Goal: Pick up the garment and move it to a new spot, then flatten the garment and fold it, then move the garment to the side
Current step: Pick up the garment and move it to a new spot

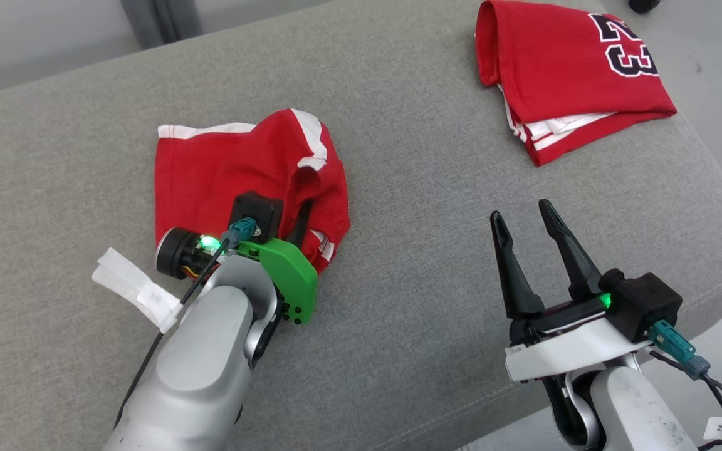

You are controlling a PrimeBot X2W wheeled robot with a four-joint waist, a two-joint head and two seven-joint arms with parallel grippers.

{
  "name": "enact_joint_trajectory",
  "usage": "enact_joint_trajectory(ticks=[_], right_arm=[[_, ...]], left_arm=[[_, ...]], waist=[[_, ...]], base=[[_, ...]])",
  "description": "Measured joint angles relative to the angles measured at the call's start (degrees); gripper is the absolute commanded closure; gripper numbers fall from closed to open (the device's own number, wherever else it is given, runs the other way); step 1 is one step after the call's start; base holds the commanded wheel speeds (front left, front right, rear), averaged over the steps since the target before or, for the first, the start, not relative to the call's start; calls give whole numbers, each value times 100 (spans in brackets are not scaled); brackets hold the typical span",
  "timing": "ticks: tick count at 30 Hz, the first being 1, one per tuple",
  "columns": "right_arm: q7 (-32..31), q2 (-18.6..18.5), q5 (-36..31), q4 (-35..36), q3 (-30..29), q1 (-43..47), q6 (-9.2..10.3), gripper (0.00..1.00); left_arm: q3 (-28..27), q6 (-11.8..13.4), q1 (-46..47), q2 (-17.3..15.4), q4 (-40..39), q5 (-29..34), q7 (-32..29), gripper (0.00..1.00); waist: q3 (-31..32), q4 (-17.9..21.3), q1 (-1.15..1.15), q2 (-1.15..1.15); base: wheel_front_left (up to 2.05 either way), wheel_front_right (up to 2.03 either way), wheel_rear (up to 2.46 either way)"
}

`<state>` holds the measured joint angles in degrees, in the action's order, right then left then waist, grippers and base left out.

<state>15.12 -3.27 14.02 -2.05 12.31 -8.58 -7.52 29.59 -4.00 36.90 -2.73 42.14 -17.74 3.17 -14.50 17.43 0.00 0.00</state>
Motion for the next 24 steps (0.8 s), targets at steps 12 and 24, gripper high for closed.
enact_joint_trajectory(ticks=[12,24], right_arm=[[0,3,-55,-77,15,49,-1,0],[1,-156,-115,-236,194,652,-1,0]], left_arm=[[296,322,35,-1,215,-397,1060,0],[-393,762,-1903,-57,-1489,-426,1187,0]], waist=[[-199,21,0,0],[703,-576,0,0]], base=[[0,0,0],[0,0,0]])
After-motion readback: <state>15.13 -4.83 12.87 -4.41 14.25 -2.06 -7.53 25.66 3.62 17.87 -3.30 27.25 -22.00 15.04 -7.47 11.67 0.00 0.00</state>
